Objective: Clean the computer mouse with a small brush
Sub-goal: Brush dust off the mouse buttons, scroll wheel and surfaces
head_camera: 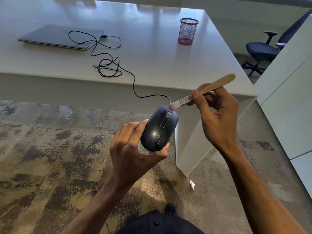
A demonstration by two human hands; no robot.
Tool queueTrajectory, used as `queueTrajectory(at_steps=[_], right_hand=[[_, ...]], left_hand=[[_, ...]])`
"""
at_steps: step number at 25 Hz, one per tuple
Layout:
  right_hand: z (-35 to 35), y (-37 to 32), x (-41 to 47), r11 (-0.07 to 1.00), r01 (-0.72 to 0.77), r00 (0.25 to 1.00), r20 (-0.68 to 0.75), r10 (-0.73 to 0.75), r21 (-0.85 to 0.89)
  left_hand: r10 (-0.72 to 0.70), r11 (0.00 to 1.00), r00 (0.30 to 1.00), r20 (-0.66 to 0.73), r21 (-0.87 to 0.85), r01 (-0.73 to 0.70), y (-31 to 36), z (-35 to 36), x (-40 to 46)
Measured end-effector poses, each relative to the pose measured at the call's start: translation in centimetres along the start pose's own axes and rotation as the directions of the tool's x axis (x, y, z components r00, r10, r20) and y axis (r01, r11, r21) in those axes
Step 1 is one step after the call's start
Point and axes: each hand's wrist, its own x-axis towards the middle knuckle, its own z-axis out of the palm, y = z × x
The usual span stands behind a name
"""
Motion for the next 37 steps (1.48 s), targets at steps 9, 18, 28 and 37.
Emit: queueTrajectory(at_steps=[9,18,28,37], right_hand=[[0.6,-2.0,-3.2,0.992,0.061,0.974,0.208,-0.084,0.112],[0.6,-1.9,-4.3,0.987,0.161,0.966,0.201,-0.160,0.008],[0.6,-2.6,-6.0,0.980,0.193,0.961,0.188,-0.201,0.056],[-0.6,-1.1,-5.4,0.971,0.220,0.972,0.103,-0.210,-0.097]], left_hand=[[-0.004,1.000,1.000,-0.026,0.022,0.004,0.1,0.3,0.4],[0.003,0.998,0.998,-0.070,0.061,0.002,-0.1,0.6,1.1],[0.053,0.996,0.994,-0.100,0.070,-0.046,0.1,1.1,1.7],[0.017,0.998,0.994,-0.111,0.061,-0.010,0.4,1.1,2.0]])
